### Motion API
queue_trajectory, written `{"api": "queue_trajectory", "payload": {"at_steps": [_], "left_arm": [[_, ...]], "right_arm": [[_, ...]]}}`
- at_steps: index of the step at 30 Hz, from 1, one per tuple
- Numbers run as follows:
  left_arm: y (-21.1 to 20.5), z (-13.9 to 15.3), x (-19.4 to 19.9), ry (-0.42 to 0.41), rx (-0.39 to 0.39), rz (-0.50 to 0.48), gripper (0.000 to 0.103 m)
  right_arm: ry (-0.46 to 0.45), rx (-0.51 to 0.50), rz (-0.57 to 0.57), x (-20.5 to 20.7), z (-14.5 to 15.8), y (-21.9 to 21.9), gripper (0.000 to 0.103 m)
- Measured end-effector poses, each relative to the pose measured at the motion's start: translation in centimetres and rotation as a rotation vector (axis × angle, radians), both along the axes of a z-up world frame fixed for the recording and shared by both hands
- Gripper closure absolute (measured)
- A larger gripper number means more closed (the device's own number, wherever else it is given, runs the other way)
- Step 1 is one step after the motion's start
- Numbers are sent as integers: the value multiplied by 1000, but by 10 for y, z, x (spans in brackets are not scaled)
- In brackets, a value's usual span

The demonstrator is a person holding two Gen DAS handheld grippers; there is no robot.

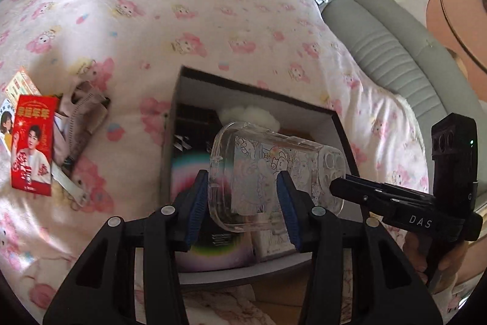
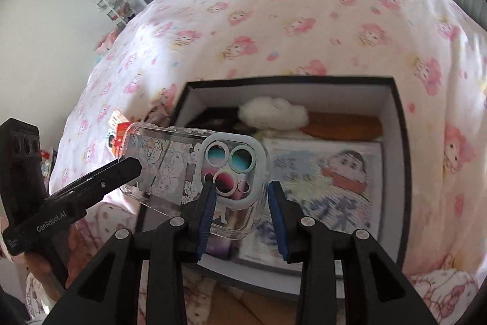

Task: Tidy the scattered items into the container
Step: 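Carry the clear phone case into the box and lower it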

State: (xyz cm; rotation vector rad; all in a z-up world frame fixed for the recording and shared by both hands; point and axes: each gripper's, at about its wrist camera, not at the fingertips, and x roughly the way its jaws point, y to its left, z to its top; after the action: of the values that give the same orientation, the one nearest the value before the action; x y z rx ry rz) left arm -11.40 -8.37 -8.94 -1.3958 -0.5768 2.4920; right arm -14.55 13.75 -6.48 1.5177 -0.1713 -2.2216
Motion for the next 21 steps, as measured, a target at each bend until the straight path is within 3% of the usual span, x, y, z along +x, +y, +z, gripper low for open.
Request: {"api": "queue_trajectory", "payload": {"at_steps": [5, 9, 14, 17, 21], "left_arm": [[45, -36, -6, -97, -40, -66, 58], [64, -45, -11, -131, -109, -107, 58], [71, -62, -16, -217, -101, -140, 57], [72, -63, -16, -218, -117, -143, 56], [66, -70, -15, -253, -81, -144, 56]], "right_arm": [[-56, 56, -63, 10, -39, 43, 71], [-80, 76, -81, 14, -54, 52, 70], [-77, 159, -83, 12, -68, 50, 69], [-79, 187, -68, 7, -72, 43, 69], [-71, 199, -62, 7, -76, 41, 69]]}}
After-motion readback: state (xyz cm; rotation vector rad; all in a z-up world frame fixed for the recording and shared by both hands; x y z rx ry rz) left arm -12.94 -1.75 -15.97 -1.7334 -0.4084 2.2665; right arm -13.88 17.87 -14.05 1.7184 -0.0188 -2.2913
